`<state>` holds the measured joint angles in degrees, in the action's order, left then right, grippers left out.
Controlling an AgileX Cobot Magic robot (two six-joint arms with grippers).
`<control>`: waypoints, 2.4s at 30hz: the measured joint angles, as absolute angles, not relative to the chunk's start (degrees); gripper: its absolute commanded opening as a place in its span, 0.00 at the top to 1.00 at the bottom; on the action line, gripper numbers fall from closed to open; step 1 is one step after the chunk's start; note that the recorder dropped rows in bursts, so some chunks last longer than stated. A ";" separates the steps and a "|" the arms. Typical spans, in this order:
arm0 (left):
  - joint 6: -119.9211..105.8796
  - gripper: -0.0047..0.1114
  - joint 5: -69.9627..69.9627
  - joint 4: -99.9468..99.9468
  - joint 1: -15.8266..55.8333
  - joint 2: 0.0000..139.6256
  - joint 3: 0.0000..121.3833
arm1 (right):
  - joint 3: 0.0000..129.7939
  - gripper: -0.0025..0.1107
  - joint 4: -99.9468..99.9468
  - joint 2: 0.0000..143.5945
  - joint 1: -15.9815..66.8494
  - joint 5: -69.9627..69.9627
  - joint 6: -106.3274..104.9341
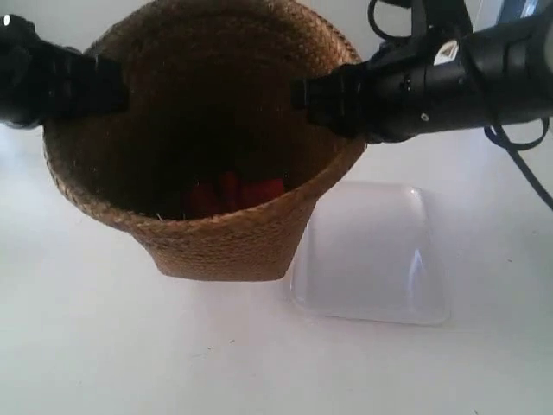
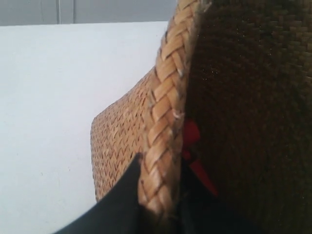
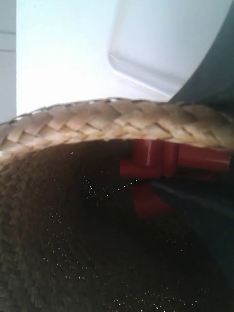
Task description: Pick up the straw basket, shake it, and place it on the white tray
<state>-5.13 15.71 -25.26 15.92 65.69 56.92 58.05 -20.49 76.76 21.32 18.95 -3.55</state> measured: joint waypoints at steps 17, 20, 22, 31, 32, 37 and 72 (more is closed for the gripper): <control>-3.06 0.96 11.03 -25.65 22.05 49.42 42.23 | 47.11 0.98 -17.96 62.99 28.56 16.22 -3.16; -4.03 0.96 11.82 -25.41 22.05 49.37 42.13 | 46.72 0.98 -17.96 62.35 28.70 17.04 -3.16; -4.30 0.96 11.86 -25.04 22.05 49.37 42.13 | 46.72 0.98 -17.96 62.25 28.70 17.33 -3.28; -4.93 0.96 10.18 -24.50 22.05 49.37 42.00 | 46.72 0.98 -17.96 62.25 28.70 16.98 -3.41; -4.93 0.96 10.18 -24.50 22.05 49.37 42.00 | 46.72 0.98 -17.96 62.25 28.70 16.98 -3.26; -5.03 0.96 10.18 -24.50 22.05 49.37 42.00 | 46.72 0.98 -17.96 62.25 28.70 16.98 -3.16; -5.40 0.96 10.90 -25.71 13.41 48.81 42.00 | 46.72 0.98 -18.64 62.47 29.10 13.25 -3.03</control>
<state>-5.40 10.90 -25.71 13.41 48.81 42.00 46.72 -18.64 62.47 29.10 13.25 -3.03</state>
